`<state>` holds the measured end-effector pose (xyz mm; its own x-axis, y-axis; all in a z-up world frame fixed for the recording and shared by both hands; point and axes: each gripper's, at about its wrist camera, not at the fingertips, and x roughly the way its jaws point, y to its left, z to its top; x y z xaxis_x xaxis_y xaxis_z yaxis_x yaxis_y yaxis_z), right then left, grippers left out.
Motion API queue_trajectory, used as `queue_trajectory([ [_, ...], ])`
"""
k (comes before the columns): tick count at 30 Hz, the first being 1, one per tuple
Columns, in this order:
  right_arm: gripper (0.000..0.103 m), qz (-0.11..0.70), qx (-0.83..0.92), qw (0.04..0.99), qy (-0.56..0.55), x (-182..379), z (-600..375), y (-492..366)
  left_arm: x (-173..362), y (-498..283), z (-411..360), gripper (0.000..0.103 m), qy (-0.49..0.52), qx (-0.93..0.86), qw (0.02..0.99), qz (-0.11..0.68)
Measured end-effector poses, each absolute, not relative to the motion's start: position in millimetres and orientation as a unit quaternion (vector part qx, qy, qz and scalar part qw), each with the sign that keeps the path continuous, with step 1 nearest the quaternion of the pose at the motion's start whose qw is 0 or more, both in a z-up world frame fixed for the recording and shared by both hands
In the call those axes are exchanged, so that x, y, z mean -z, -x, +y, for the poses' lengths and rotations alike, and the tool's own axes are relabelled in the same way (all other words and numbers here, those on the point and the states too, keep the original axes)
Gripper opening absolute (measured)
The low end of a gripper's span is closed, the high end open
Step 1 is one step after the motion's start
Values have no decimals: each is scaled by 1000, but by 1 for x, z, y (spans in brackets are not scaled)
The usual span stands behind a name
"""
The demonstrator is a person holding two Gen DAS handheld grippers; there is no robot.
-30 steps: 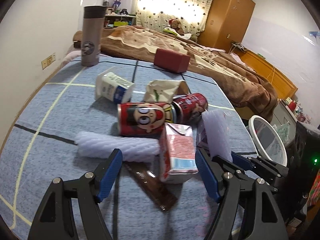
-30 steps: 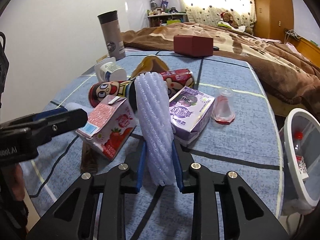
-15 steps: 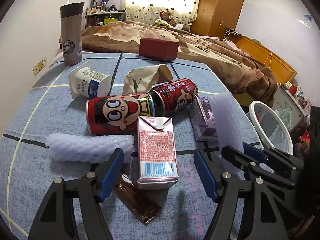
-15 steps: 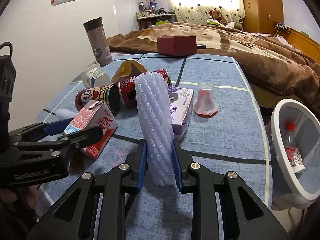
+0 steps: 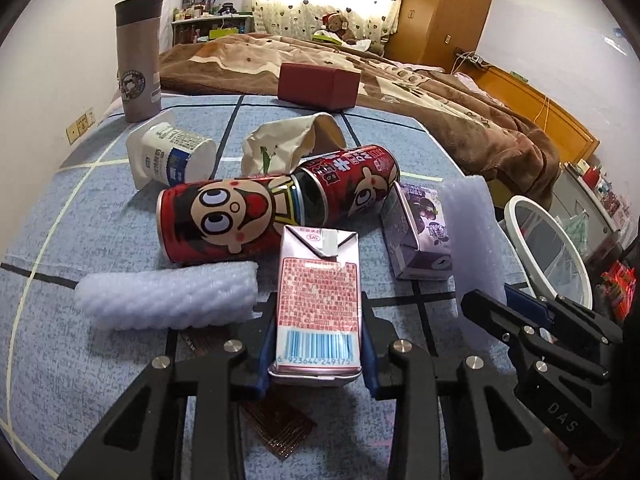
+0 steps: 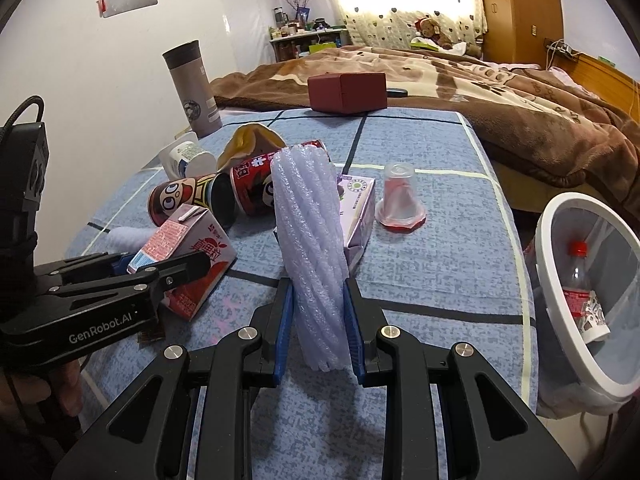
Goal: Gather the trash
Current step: 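Grasp the pink juice carton with the left tool while the right tool grasps the white foam sleeve, then carry the carton and foam sleeve to the white bin and release both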
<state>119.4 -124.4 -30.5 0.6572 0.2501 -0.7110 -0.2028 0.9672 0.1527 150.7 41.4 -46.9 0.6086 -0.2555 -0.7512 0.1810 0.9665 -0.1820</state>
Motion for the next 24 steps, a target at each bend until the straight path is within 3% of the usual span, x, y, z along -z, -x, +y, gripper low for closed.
queue_trajectory([
  [24,25,351,-108,928,-64,3,-162,-96,-3,-129,4,36,24,159,915,370],
])
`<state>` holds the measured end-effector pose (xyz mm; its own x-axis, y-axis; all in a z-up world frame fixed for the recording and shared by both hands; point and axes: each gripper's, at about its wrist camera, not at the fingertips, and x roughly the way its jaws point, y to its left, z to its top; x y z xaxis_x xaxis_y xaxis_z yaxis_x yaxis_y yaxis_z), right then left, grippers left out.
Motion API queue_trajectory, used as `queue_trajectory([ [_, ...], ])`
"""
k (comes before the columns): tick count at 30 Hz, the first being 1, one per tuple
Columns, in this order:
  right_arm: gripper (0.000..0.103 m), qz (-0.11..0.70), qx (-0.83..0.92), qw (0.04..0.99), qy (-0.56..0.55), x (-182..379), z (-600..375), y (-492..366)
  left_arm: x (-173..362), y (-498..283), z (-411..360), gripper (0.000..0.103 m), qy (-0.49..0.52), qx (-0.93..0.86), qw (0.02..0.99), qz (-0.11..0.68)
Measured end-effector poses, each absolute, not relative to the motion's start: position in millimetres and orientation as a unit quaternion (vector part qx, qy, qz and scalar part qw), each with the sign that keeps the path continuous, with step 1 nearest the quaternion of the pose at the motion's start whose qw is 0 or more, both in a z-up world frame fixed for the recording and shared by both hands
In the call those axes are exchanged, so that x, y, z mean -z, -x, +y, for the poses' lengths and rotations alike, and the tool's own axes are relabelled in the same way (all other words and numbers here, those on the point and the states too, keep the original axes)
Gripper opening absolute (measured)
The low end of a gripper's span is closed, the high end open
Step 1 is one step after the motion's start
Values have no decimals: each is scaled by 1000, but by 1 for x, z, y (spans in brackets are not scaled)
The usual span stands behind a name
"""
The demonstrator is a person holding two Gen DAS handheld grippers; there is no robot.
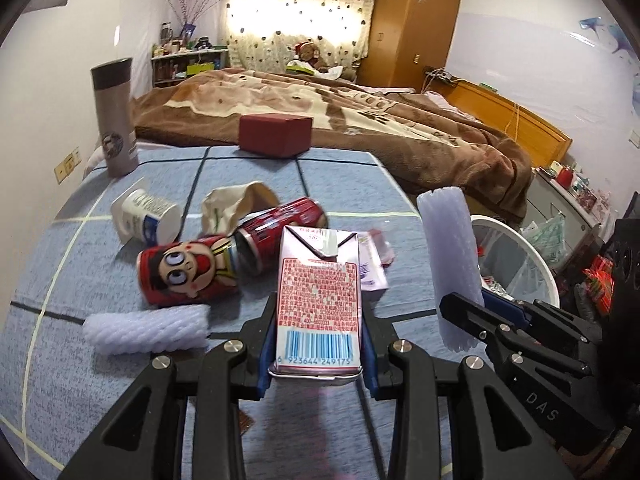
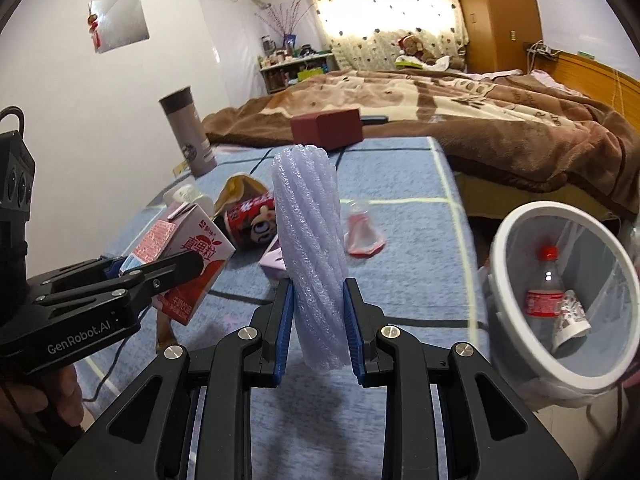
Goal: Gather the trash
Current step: 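Carry the carton and foam sleeve to the white bin and release both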
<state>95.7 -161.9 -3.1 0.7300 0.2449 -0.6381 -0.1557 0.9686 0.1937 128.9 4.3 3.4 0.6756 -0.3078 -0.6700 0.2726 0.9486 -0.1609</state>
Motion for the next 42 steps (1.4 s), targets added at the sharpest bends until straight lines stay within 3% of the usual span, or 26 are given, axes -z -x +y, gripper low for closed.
queue_trajectory([
  [23,25,324,25,939,-115,-6,-271,-76,-24,-141,-132,36,-13,282,892,352],
  [42,26,361,109,917,-129,17,-341,-75,2,-151,-237,36,-51,335,859,383],
])
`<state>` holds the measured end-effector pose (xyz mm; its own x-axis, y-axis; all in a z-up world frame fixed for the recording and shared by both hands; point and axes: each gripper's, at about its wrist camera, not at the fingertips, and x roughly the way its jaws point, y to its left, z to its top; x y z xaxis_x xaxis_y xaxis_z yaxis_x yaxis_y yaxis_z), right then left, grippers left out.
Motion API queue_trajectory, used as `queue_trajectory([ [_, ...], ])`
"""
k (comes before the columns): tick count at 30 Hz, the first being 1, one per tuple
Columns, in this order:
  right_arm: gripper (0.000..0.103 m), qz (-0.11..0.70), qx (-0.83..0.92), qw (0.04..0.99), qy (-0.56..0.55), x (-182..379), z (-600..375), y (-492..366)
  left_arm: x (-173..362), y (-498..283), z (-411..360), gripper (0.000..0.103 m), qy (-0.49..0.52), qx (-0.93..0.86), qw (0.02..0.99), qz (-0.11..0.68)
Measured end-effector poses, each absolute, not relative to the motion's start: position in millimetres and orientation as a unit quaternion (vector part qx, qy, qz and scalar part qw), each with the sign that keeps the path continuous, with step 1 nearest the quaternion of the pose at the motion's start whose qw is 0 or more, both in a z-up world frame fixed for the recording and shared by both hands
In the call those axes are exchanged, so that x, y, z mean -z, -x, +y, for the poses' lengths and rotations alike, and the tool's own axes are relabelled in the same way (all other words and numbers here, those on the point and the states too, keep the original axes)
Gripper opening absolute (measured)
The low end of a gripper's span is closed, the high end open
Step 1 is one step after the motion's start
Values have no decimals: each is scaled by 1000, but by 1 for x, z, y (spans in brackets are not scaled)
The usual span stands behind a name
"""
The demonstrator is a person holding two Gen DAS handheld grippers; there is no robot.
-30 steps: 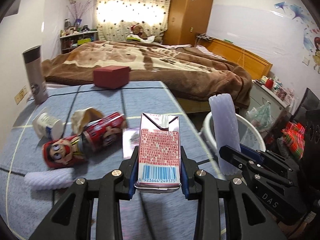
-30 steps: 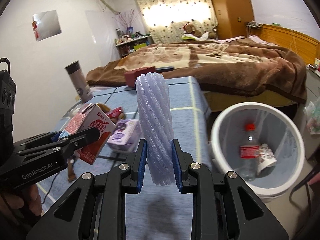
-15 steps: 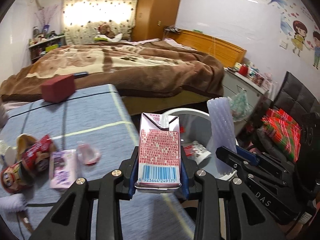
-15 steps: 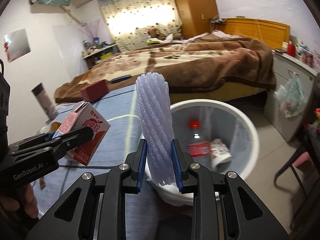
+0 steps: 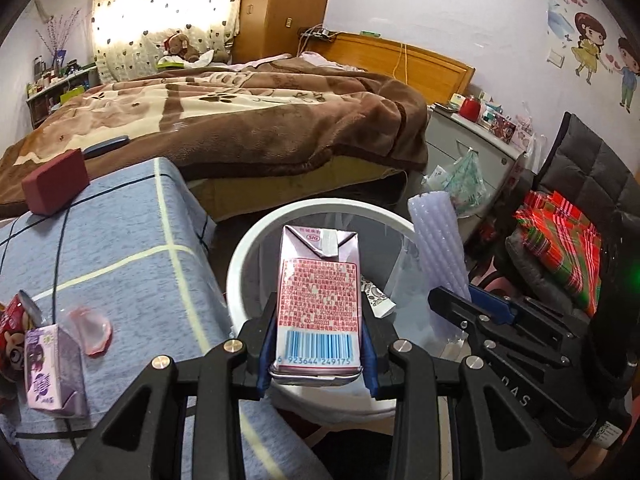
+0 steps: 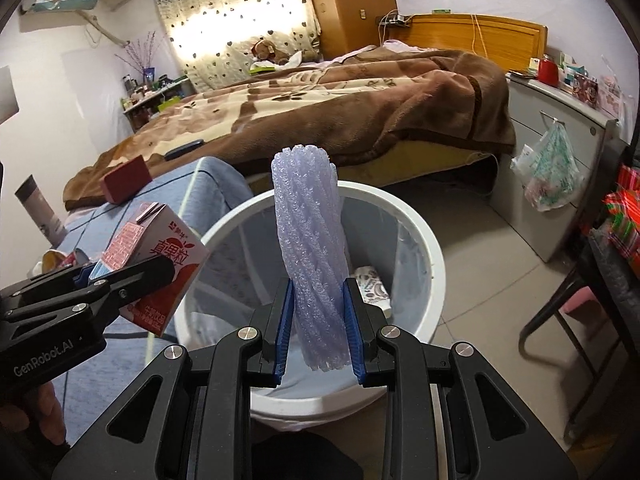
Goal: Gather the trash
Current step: 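Carry the carton and foam sleeve to the white bin and release both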
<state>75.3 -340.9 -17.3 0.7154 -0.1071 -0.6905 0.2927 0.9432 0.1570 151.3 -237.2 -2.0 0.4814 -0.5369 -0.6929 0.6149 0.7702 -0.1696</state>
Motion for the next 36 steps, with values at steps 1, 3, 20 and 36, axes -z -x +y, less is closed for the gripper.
queue_trajectory([
  [1,26,364,110,916,-127,19,-342,-76,3,-152,-239,36,-48,336,859,384],
  [3,26,368,113,915,-124,21,-343,-79,5,-154,-241,37,-43,337,857,388],
  [20,59,373,122,909,-138,23,-350,-74,3,-150,-224,66,-35,322,864,385],
  [36,59,350,91,924,-124,8,-311,-72,-11,-136,-165,66,-4,296,883,365],
])
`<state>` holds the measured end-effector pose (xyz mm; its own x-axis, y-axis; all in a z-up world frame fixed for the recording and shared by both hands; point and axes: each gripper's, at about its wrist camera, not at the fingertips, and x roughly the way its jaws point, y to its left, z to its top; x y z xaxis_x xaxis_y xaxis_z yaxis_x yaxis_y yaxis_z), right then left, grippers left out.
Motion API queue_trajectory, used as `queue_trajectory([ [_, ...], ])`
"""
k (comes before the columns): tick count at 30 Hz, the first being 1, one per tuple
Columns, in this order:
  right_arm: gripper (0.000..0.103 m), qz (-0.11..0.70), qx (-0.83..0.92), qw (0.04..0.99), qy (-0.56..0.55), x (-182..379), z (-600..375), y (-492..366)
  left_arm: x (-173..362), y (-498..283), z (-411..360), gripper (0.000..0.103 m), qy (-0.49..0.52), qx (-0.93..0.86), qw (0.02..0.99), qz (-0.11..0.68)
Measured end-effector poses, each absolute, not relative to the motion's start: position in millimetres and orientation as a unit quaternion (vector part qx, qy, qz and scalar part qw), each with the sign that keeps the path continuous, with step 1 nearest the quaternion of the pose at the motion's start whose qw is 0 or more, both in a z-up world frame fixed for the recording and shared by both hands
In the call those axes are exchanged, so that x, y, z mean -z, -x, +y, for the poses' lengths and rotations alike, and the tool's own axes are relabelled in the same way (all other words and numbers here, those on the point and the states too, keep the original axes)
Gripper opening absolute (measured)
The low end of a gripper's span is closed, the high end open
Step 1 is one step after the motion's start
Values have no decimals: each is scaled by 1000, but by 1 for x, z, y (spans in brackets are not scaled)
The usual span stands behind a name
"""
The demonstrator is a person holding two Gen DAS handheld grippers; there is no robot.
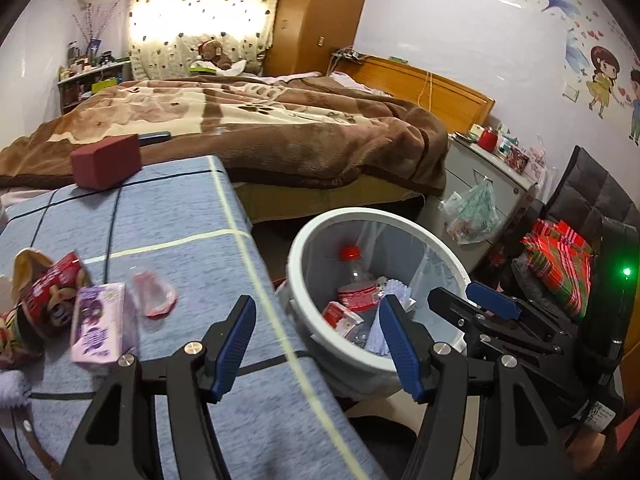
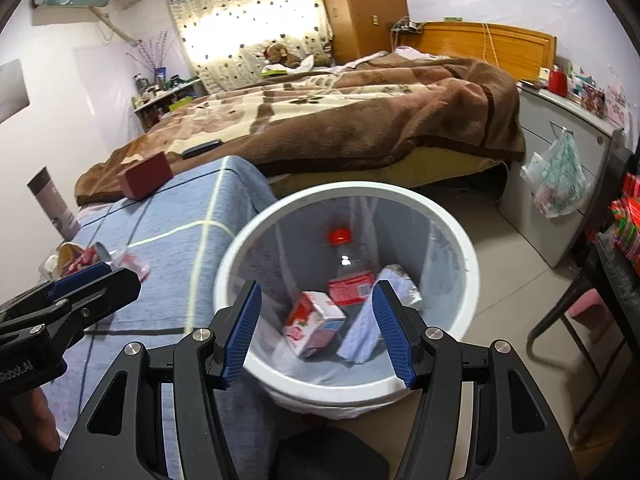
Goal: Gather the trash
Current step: 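Carry the carton and foam sleeve to the white bin and release both, then move both tools back over the table toward the purple carton and foam sleeve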
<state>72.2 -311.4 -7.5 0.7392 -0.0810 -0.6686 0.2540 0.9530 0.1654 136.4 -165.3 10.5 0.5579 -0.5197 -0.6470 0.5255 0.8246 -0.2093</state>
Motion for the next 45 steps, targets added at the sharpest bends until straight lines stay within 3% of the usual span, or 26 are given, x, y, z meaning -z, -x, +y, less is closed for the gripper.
queue_trajectory([
  [20,59,343,7,935,-94,2,-234,-88,-15,-131,-46,66,29,206,917,342],
  [45,59,386,-80,918,-52,16,-138,-130,13,-148,119,69,81,79,922,371],
])
